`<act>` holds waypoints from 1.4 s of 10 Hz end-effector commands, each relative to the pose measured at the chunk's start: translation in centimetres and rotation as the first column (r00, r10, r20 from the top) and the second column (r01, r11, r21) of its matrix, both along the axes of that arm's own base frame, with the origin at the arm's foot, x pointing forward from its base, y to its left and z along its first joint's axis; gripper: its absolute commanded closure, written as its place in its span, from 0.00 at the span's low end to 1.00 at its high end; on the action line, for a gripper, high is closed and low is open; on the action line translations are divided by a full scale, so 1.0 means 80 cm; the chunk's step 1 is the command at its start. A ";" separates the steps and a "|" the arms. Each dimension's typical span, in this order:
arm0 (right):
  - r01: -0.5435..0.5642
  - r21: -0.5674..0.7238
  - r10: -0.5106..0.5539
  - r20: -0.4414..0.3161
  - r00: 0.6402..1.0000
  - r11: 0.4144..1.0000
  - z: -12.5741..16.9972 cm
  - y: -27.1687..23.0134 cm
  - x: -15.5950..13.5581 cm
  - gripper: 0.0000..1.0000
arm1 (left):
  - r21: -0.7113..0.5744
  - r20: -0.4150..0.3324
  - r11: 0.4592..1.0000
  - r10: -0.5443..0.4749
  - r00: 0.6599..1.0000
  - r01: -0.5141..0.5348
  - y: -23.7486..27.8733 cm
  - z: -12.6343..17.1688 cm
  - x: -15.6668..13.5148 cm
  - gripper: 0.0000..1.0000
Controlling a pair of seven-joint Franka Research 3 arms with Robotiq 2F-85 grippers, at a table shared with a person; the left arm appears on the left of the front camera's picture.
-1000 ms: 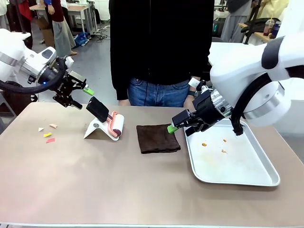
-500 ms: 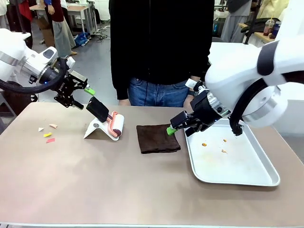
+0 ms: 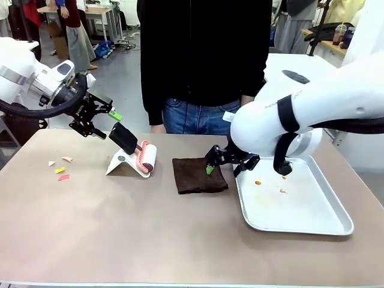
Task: Clean the surface of the table.
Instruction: Hold the Lint Roller with your left hand and the towel with your right hand.
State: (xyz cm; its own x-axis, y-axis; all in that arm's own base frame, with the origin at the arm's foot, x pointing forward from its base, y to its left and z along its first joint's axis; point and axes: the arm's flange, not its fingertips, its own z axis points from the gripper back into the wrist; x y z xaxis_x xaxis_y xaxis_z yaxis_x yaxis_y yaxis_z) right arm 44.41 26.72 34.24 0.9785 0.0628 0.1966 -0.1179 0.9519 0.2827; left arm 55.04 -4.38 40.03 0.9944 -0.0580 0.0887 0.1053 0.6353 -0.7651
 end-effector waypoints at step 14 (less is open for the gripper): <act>0.063 -0.188 -0.062 0.012 0.998 0.980 -0.050 0.075 0.070 0.00 | 0.070 -0.081 0.997 0.039 0.996 -0.033 -0.046 -0.013 0.010 0.00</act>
State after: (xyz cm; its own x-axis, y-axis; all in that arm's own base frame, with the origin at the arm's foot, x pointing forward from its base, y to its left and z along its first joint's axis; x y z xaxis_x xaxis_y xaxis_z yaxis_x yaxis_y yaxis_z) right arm 49.48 31.51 30.33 0.9848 0.0733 0.1577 -0.0937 0.9876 0.1257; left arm 55.47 -7.32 38.67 0.9992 -0.0330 0.0207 0.0374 0.6604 -0.7499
